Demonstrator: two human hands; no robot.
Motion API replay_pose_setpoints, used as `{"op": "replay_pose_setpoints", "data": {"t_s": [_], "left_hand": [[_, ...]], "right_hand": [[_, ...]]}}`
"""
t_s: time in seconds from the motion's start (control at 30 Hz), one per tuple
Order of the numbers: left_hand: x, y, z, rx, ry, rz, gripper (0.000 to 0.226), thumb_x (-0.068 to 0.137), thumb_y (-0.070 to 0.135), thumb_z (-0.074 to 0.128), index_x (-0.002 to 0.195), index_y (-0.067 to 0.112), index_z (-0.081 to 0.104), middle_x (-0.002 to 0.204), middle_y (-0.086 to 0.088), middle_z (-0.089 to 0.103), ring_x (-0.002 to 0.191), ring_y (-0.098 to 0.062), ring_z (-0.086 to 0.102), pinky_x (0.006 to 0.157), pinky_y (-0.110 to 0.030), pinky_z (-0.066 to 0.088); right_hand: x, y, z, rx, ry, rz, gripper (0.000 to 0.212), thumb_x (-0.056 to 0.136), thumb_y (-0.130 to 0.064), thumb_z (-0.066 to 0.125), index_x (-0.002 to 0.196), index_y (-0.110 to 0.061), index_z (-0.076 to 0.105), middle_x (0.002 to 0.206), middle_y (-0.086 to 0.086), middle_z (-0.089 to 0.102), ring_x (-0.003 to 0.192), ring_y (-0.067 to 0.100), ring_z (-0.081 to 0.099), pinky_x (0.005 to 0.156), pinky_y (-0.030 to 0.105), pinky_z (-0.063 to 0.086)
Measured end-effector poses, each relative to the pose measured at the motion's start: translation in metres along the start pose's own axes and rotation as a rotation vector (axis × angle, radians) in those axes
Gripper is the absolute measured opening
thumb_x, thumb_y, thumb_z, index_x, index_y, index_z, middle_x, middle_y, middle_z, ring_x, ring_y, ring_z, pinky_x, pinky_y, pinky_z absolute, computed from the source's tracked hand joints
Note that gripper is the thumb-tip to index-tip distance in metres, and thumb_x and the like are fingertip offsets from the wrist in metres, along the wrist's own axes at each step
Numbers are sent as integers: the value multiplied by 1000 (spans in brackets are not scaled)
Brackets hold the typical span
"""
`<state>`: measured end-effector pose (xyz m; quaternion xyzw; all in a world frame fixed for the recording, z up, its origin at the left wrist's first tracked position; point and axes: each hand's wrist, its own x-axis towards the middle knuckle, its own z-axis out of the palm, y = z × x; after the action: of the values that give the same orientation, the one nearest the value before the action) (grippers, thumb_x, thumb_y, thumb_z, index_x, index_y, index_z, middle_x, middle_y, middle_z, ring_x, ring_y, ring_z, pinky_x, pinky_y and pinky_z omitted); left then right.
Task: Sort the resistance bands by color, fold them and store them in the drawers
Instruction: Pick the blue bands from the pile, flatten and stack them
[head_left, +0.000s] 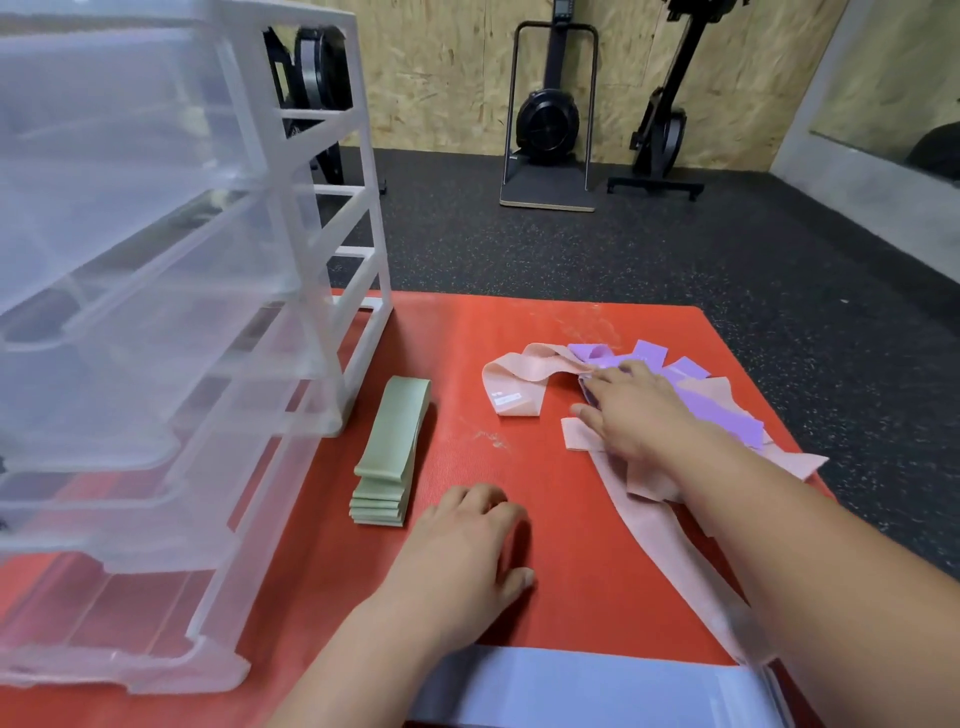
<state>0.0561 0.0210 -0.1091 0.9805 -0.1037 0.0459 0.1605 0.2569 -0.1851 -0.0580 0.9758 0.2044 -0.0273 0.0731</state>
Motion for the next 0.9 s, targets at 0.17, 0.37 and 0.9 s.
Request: {"op": "replay_pose_setpoints", "data": {"t_s": [0.17, 0.37, 0.9], "left_hand": [[-2, 5, -2, -12, -29, -17, 57, 92, 62, 64, 142, 40, 49, 146, 13, 45, 133, -18, 40, 113, -39, 40], [-4, 11, -8, -41, -85, -38, 54, 91, 60, 66, 139, 39, 52, 142, 8, 51, 131, -21, 46, 110, -44, 44], [-28, 29, -27, -233, 69, -64, 44, 96, 48, 67, 136, 34, 61, 130, 10, 60, 121, -16, 55, 103, -37, 48]], "right_hand": [[-14, 23, -52, 171, 194, -15, 44, 106, -42, 45, 146, -27, 54, 149, -3, 54, 135, 28, 37, 111, 48, 40], [-46, 50, -102, 305, 367, -62, 39, 104, -27, 52, 143, -25, 60, 143, -2, 59, 131, 29, 45, 110, 43, 40], [-176, 5, -76, 1012, 567, 97, 19, 92, -23, 78, 108, -30, 81, 101, -19, 78, 94, -1, 72, 90, 30, 58]]}}
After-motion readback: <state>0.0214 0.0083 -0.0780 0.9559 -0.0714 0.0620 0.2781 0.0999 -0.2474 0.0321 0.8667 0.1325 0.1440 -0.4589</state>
